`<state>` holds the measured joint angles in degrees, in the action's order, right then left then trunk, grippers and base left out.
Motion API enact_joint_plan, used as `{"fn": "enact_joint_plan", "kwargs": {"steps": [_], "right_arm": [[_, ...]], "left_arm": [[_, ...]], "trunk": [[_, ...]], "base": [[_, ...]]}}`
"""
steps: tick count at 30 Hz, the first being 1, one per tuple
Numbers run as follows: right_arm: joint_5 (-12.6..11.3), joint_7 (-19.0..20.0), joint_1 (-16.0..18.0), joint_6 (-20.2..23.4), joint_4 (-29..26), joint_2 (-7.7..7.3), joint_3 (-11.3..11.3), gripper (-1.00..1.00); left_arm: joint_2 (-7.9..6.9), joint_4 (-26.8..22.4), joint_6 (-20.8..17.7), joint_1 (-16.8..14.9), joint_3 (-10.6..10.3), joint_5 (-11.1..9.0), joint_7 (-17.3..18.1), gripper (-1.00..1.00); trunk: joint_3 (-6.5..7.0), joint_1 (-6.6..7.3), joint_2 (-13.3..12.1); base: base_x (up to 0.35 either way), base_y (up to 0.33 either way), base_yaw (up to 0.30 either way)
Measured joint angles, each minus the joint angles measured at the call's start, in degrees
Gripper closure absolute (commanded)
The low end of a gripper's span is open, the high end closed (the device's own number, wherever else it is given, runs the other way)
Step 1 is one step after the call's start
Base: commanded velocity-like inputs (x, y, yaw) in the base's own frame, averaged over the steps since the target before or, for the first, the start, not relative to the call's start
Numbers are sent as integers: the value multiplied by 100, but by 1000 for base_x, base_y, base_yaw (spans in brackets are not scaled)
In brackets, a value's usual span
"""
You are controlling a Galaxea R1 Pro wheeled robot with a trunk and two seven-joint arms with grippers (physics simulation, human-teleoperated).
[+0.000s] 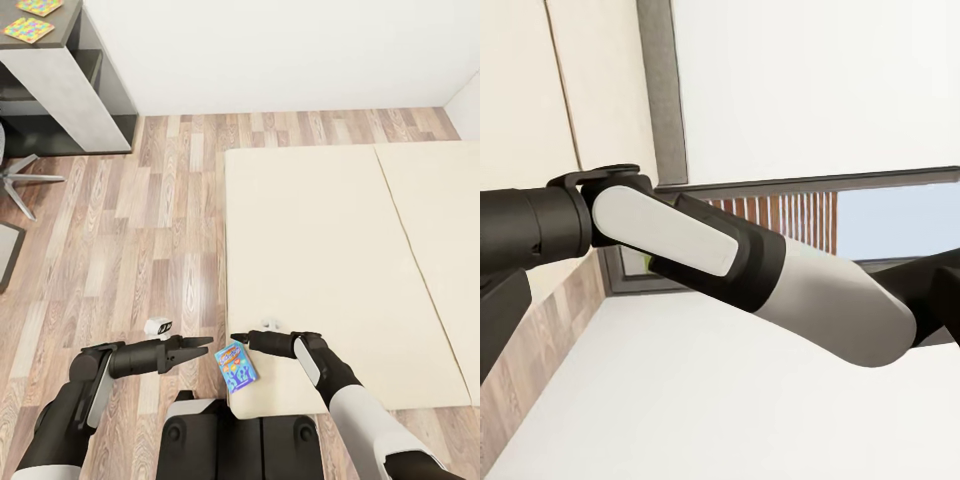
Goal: Put all the toys in the child's room - the three board games (two on the bed and one on the table), the two jigsaw puzzles on the table, and the tennis ball on the table - inside the toy box on the table in the child's room.
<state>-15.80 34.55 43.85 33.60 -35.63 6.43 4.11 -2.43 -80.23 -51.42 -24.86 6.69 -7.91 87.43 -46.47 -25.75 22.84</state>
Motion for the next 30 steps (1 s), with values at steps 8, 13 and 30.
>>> {"fn": "enact_joint_plan", "kwargs": {"steps": [8,13,30], "right_arm": [[4,0,0,0,0,-7,-1,-100],[1,0,0,0,0,-42,2,-100],[2,1,0,0,0,-61,-2,-100]], "left_arm": [[-12,4,0,0,27,0,2,-100],[-100,8,0,0,35,-5,0,-100],[-185,9,0,1,43,-13,10,-100]], "trunk": [[75,0,0],[122,0,0],[281,0,0]], "base": [[0,0,0],[0,0,0],[0,0,59]]}}
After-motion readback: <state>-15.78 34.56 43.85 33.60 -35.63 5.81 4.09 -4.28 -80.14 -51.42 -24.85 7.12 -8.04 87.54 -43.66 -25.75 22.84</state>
